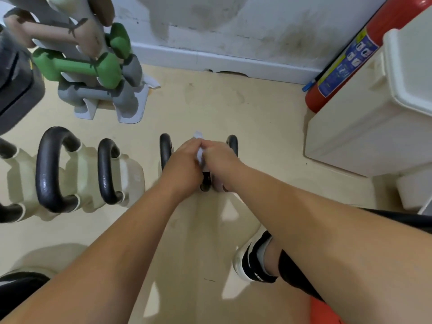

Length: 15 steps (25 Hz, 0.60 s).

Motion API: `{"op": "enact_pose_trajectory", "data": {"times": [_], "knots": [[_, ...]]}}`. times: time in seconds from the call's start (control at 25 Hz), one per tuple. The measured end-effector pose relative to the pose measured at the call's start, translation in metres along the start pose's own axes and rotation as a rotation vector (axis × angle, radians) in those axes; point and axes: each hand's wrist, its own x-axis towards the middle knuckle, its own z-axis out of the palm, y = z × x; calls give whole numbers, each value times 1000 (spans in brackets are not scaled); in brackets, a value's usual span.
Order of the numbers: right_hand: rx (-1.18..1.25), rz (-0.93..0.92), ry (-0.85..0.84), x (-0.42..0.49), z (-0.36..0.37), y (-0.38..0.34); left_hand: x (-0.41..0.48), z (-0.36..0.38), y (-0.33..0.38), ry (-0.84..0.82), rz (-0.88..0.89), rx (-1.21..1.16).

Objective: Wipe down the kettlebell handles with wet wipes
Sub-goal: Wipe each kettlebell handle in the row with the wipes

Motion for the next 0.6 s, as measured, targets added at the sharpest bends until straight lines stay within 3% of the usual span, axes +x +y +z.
{"op": "enact_pose_trajectory", "data": {"times": [0.12,0.2,0.32,0.48,0.6], "knots": [[147,187,45,0,-8,-23,-8,12,2,-4,-4,55],[107,219,95,3,-12,-32,-13,21,9,27,-30,47],[-274,105,105,28,-18,-45,-14,33,14,83,-153,76],[-852,-73,-127,54,-23,-73,-11,30,20,124,-266,75],[-1060,-139,-265,70,-28,-85,-4,21,24,83,-280,97]]}}
